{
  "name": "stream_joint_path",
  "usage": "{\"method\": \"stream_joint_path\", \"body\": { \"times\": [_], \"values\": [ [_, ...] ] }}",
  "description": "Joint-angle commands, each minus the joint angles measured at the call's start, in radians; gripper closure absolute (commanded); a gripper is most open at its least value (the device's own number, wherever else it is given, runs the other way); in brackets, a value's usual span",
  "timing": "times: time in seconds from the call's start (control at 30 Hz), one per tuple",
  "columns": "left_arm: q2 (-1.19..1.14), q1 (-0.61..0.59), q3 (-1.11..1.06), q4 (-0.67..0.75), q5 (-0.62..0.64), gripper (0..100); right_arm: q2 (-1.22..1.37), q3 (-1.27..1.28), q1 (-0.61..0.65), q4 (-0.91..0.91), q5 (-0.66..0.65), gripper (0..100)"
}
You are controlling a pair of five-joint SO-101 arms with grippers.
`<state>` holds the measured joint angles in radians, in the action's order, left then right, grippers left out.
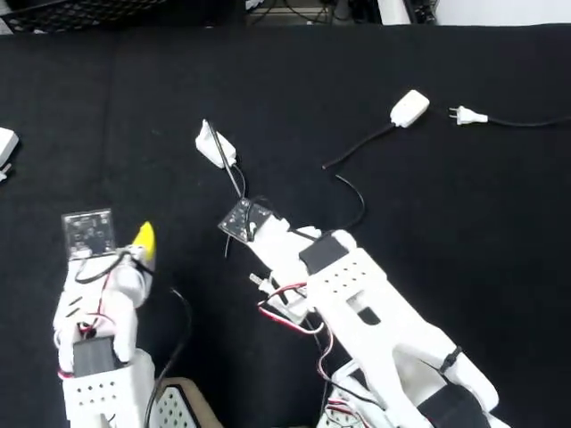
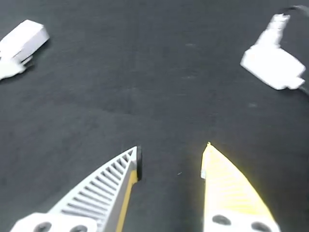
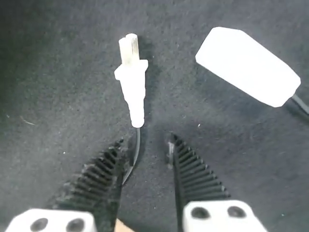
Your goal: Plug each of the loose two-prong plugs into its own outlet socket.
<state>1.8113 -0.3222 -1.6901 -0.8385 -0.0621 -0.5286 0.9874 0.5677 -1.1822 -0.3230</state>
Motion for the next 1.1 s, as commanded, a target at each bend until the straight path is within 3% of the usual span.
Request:
{"method": "stream_joint_path", "body": {
  "times": [0.0,0.33,0.47,0.9,1.07],
  "values": [
    [0.008,-0.058,-0.01,-0.058,0.005,78,-0.024,0.008,0.008,0.04,0.008,87.2],
    [0.008,-0.064,-0.01,-0.06,0.005,78,-0.022,0.036,0.015,0.098,0.008,87.2],
    [0.008,-0.065,-0.01,-0.06,0.005,78,-0.004,0.061,0.078,0.138,0.018,87.2],
    [0.008,-0.062,-0.01,-0.06,0.005,78,0.326,-0.064,0.095,0.204,0.071,87.4],
    [0.008,-0.062,-0.01,-0.06,0.005,78,0.394,-0.11,0.095,0.204,0.071,98.8]
  ]
}}
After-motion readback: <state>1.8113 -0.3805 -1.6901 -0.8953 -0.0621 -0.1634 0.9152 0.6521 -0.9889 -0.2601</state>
